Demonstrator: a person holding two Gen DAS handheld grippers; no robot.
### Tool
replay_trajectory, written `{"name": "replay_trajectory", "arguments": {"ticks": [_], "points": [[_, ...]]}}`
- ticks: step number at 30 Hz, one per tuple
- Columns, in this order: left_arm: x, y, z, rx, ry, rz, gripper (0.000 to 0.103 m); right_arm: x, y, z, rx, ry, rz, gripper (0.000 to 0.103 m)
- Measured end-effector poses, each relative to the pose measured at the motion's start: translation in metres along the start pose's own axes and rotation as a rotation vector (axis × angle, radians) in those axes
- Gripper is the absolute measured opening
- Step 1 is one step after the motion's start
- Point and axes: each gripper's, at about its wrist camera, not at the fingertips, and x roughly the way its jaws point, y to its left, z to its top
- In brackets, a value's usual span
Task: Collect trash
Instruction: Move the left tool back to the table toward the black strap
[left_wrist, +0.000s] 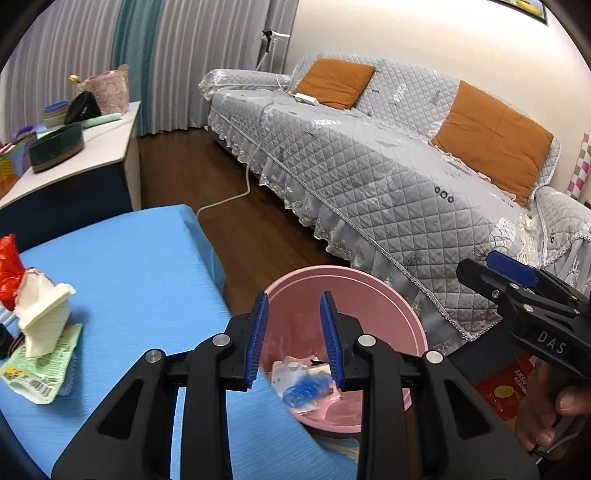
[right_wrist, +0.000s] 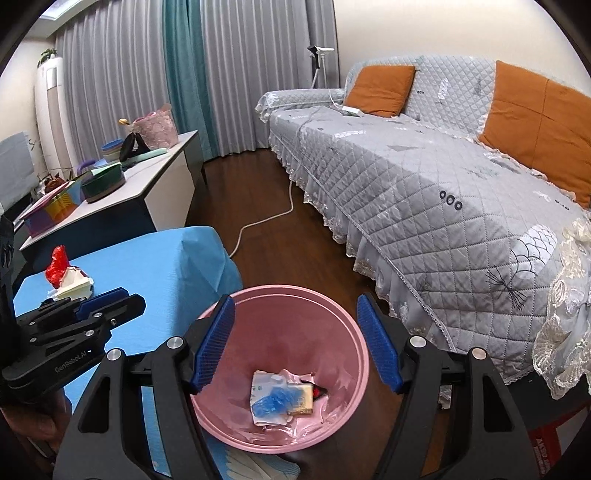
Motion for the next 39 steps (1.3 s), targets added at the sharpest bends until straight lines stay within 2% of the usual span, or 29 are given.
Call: {"name": "replay_trajectory", "arguments": {"ticks": [9, 17, 22, 32, 39], "points": [[-0.035, 0.041, 0.001, -0.049, -0.05, 0.052, 0.029, -0.006, 0.045, 0.007, -0.034, -0.033, 0.057, 0.066], [-0.069, 0.097, -0.003, -0.128, -0.093, 0.125, 0.029, -0.011, 0.101, 0.011, -0.068, -0.073, 0.149, 0.05], [-0.089, 0.129, -0.006, -0.174, -0.113, 0.17, 0.029, -0.01, 0.136, 0.01, -0.105, -0.089, 0.209, 0.045], [-0.126, 0.205, -0.022, -0.301, -0.134, 0.307, 0.029, 0.005, 0.202, 0.0, -0.176, -0.067, 0.318, 0.038], [-0.139, 0.242, -0.033, -0.367, -0.132, 0.393, 0.028, 0.027, 0.254, -0.017, -0.245, -0.021, 0.39, 0.037]]}}
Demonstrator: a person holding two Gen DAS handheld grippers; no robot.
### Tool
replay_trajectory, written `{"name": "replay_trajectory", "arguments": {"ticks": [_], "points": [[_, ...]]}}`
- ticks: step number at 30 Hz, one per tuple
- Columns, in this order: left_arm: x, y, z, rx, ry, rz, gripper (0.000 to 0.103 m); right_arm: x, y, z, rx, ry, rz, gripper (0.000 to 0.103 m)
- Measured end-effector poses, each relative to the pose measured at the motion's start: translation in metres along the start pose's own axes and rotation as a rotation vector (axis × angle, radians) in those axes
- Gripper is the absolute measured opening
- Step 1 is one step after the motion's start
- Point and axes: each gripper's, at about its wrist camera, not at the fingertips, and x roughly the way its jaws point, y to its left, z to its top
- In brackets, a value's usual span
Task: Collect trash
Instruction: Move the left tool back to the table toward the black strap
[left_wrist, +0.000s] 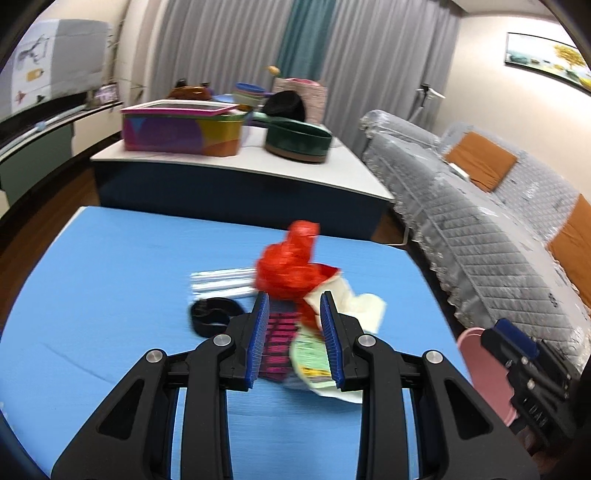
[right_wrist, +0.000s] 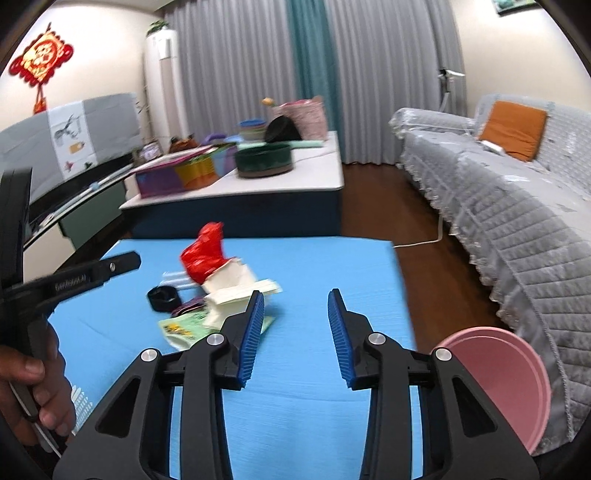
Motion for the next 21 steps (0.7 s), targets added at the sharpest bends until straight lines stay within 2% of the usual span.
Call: {"name": "replay_trajectory", "arguments": {"ticks": [4, 12, 17, 21], "points": [[0.006, 0.017, 0.002, -0.026, 0.011, 0.039, 0.028, 0.022, 0.017, -0.001, -0.016, 0.022, 0.033, 0.037], [0.019, 0.041, -0.001, -0.063, 0.038, 0.097, 0.028, 0.06, 0.027, 0.004, 0.048, 0.063, 0.098, 0.038], [0.034, 0.055, -0.004, -0.097, 0.067, 0.125, 0.028, 0.082, 0.024, 0.005, 0.094, 0.106, 0.133, 0.047], [0.049, 0.064, -0.006, -0.128, 0.096, 0.139, 0.028, 0.094, 0.026, 0.004, 0.112, 0.139, 0.171, 0.048]]}}
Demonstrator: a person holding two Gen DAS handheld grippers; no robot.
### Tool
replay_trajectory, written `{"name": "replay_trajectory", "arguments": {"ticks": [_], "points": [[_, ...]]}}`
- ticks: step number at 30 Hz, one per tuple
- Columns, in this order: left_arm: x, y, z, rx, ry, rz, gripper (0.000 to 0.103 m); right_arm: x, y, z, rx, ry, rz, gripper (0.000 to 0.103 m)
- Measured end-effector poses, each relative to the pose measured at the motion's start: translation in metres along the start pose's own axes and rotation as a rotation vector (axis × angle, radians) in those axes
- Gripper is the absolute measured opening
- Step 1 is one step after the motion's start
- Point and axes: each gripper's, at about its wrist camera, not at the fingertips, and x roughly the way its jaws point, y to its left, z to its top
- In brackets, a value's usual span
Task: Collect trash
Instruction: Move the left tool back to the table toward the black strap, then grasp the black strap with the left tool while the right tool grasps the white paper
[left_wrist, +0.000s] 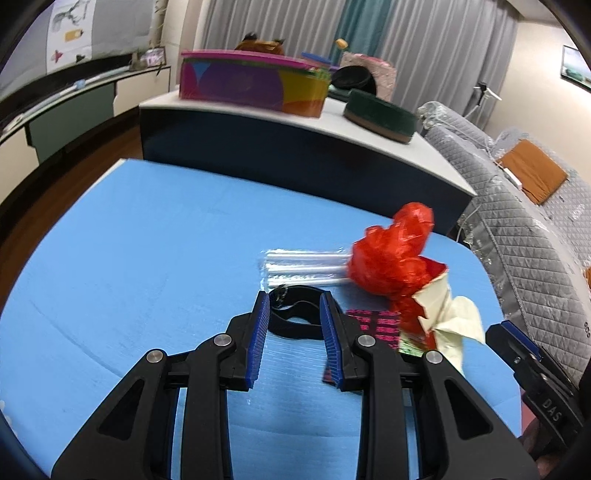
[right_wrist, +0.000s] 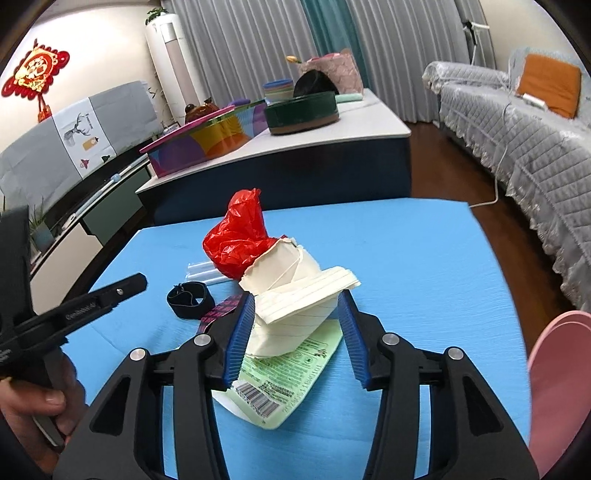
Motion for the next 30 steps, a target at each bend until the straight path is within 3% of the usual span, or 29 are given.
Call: {"name": "replay_trajectory", "arguments": {"ticks": [4, 16, 21, 26, 30], "points": [[0.014, 0.003, 0.0, -0.025, 0.026, 0.01, 0.028, 0.01, -0.002, 0.004, 0.048, 0.042, 0.062, 0.048], [0.05, 0.009, -0.005, -0.098, 0.128, 0.022, 0.028, 0.027, -0.011, -0.001, 0.102, 0.112, 0.074, 0.048], [0.054, 0.007, -0.008, -0.092, 0.157, 0.014, 0.028, 0.027, -0.01, -0.001, 0.093, 0.113, 0.086, 0.037], [0.053, 0.006, -0.008, -0.08, 0.171, 0.019, 0.012, 0.026, -0.009, -0.002, 0.073, 0.112, 0.091, 0.01], [0.051, 0.004, -0.006, -0.066, 0.164, 0.02, 0.008, 0.019, -0.01, -0.001, 0.062, 0.093, 0.089, 0.002]]}}
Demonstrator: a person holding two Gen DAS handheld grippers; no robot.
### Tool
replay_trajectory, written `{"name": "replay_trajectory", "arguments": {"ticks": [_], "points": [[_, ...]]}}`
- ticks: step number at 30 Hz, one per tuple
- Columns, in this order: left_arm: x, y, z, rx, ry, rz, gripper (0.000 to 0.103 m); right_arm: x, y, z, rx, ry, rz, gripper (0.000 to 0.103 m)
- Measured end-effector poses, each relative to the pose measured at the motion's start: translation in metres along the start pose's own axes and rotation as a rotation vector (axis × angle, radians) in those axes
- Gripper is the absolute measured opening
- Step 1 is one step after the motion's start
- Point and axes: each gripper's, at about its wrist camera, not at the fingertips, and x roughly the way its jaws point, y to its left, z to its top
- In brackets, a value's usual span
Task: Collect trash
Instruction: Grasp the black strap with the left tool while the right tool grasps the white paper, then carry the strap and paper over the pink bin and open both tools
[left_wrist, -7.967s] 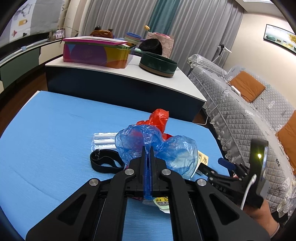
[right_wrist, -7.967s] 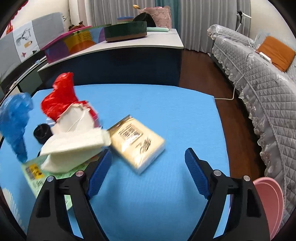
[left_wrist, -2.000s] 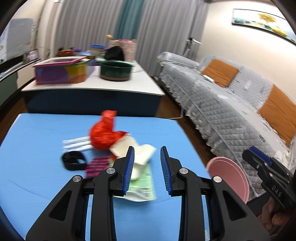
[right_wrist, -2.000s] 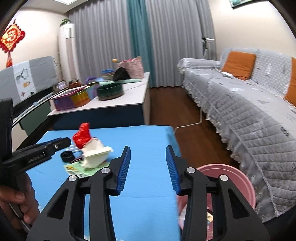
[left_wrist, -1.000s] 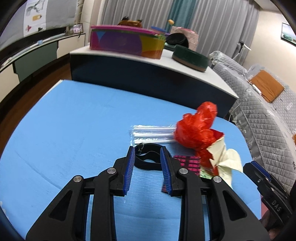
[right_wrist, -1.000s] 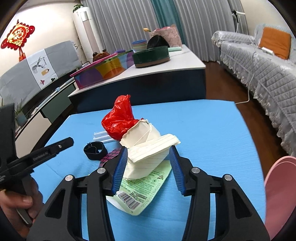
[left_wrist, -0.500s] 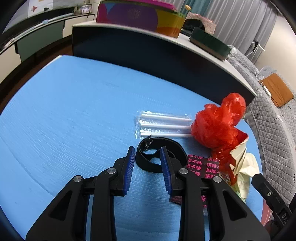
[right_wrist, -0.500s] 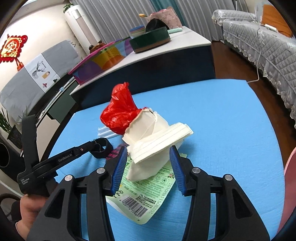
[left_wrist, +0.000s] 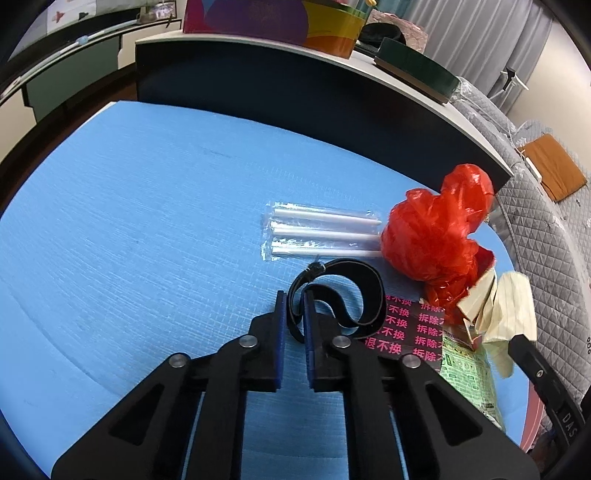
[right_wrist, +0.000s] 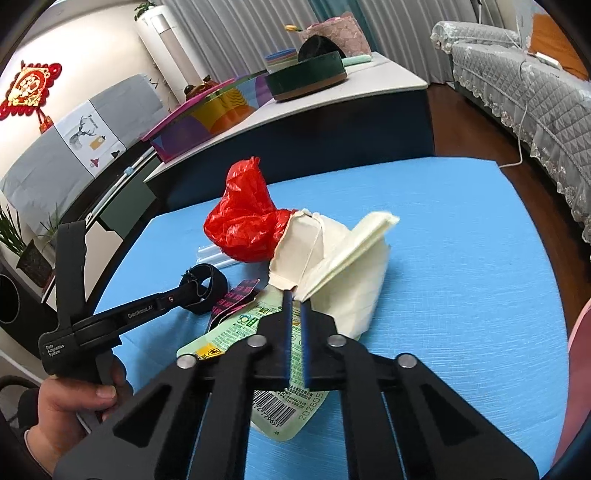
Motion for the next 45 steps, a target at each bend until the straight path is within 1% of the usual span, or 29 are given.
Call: {"name": "replay_trajectory", "arguments": {"ticks": [10, 25, 37, 45], "points": [[-0.021, -0.007, 0.002, 0.037, -0.06, 0.002, 0.006, -0.026, 0.008, -0.001, -0.067, -0.059, -0.027, 0.001], [-0.061, -0.021, -0.003, 0.086, -0.155, -0.021, 0.006, -0.078, 0.007, -0.003, -0.102, -0.143, -0.068, 0.001], [-0.09, -0.049, -0.018, 0.155, -0.219, -0.06, 0.006, -0.12, -0.003, -0.019, -0.094, -0.185, -0.11, 0.001], [-0.1, -0.073, -0.029, 0.208, -0.241, -0.091, 0.006, -0.139, -0.016, -0.026, -0.08, -0.204, -0.143, 0.001]]}}
